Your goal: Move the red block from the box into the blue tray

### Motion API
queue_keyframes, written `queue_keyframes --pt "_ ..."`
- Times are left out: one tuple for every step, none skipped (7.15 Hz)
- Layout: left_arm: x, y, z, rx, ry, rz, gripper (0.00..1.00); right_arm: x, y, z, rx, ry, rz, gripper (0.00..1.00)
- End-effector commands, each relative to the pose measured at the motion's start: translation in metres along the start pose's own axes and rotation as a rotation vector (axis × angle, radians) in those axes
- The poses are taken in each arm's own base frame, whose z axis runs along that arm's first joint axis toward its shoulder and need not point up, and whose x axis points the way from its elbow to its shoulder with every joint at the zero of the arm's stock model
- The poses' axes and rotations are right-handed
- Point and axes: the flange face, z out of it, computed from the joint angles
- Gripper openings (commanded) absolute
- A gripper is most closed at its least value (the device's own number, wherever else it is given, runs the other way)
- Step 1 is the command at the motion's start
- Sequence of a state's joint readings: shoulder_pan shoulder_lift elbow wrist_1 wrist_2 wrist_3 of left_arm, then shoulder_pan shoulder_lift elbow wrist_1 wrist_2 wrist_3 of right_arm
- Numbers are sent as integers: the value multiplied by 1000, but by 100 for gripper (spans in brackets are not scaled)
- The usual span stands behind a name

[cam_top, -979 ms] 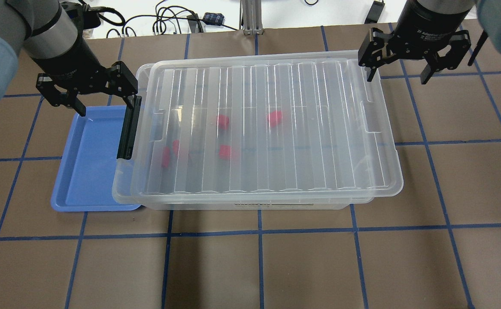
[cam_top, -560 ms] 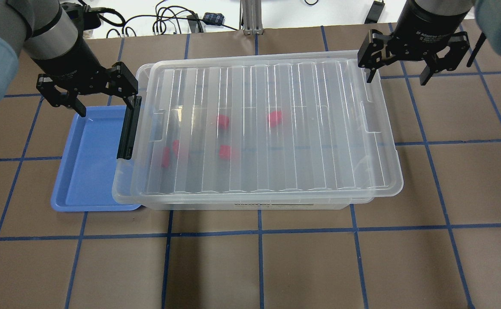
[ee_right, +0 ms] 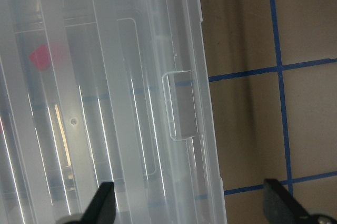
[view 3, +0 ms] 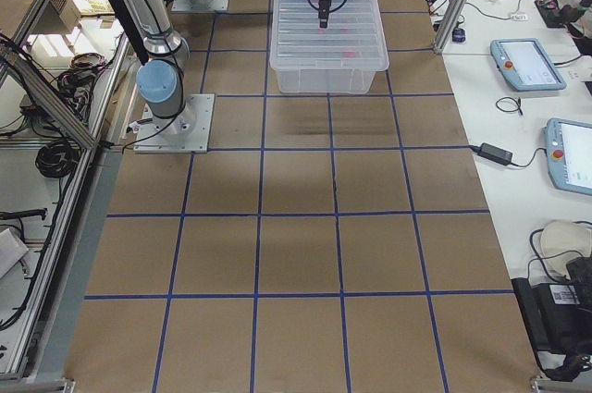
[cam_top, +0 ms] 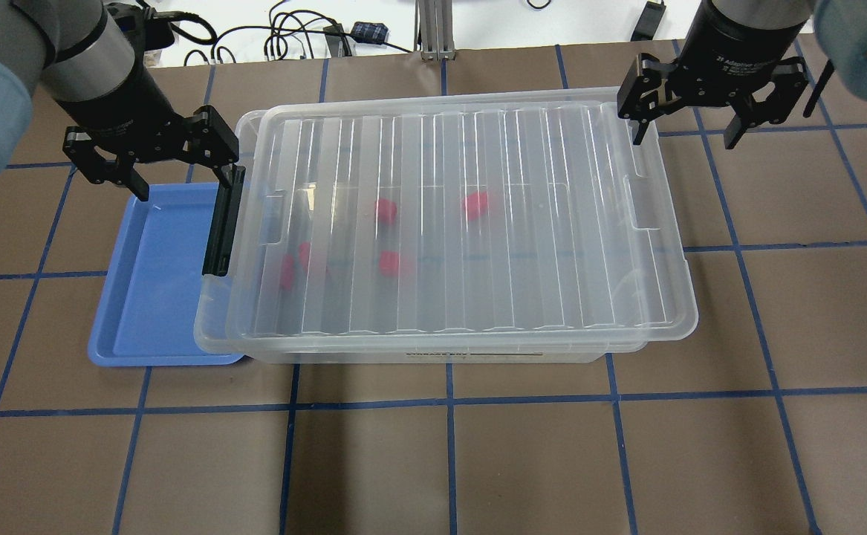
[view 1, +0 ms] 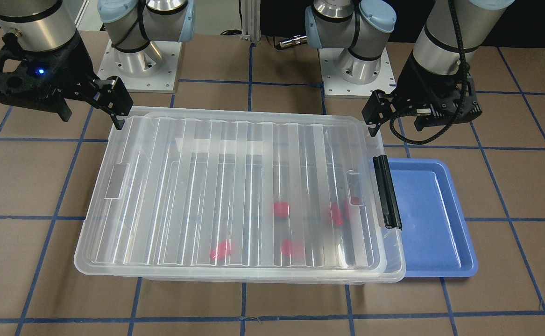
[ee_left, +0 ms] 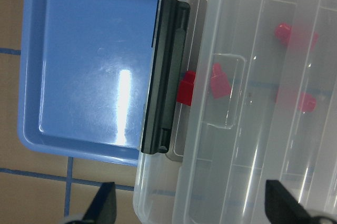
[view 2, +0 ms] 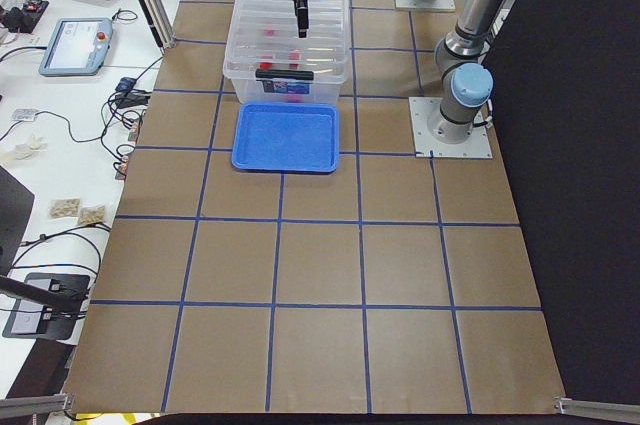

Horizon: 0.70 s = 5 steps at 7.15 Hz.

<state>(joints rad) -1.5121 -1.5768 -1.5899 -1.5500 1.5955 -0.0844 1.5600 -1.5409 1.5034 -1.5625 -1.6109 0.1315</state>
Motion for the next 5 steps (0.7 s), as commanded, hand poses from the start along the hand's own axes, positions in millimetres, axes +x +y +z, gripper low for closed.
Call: queue_keyframes --pt "0 0 0 1 0 0 100 -1 -10 19 -30 5 -4 100" --pt "-1 0 0 0 -3 -1 100 0 -15 32 -54 4 -35 100" --pt "-1 0 0 0 -7 -1 100 0 -16 36 -57 4 -43 100" --pt "-1 0 0 0 -6 -1 100 2 -19 55 -92 8 -60 100" --pt "-1 0 0 0 -6 -1 100 2 -24 68 -82 8 -72 100"
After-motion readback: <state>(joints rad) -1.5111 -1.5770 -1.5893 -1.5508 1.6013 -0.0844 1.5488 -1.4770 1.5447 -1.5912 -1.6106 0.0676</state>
